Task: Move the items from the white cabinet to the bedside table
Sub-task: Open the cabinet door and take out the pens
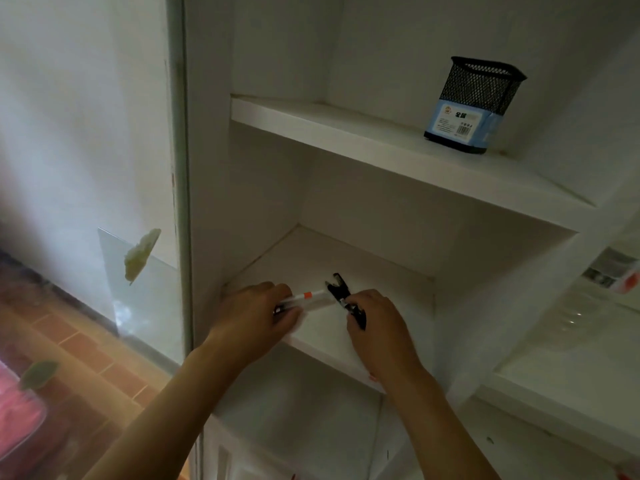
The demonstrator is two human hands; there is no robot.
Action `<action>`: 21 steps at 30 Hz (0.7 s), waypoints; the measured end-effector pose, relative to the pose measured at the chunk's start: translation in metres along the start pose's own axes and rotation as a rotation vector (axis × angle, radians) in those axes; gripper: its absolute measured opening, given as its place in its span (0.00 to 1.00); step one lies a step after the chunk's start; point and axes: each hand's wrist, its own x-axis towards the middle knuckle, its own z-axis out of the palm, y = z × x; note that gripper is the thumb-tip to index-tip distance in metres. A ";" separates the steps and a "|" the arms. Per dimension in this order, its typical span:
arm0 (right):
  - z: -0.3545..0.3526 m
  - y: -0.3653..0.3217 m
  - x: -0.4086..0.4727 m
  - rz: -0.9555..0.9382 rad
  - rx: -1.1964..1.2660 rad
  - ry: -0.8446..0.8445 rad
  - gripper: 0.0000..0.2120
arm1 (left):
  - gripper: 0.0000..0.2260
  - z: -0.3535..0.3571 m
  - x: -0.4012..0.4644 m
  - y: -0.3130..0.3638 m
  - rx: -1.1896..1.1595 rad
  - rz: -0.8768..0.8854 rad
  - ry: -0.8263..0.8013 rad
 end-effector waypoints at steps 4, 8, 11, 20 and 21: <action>-0.014 0.003 -0.018 0.025 0.047 -0.011 0.10 | 0.13 -0.001 -0.001 0.001 -0.016 0.016 0.020; -0.015 -0.004 -0.015 0.085 -0.041 -0.071 0.20 | 0.15 -0.001 -0.001 0.002 0.014 0.006 0.016; -0.010 -0.012 -0.001 0.153 -0.137 -0.140 0.22 | 0.14 -0.001 -0.002 0.002 0.014 0.001 0.024; -0.010 -0.021 0.003 0.200 -0.237 -0.198 0.11 | 0.15 -0.014 -0.020 0.000 -0.055 -0.026 -0.012; -0.011 -0.021 0.001 0.189 -0.256 -0.206 0.11 | 0.16 -0.014 -0.024 -0.001 -0.040 -0.030 0.000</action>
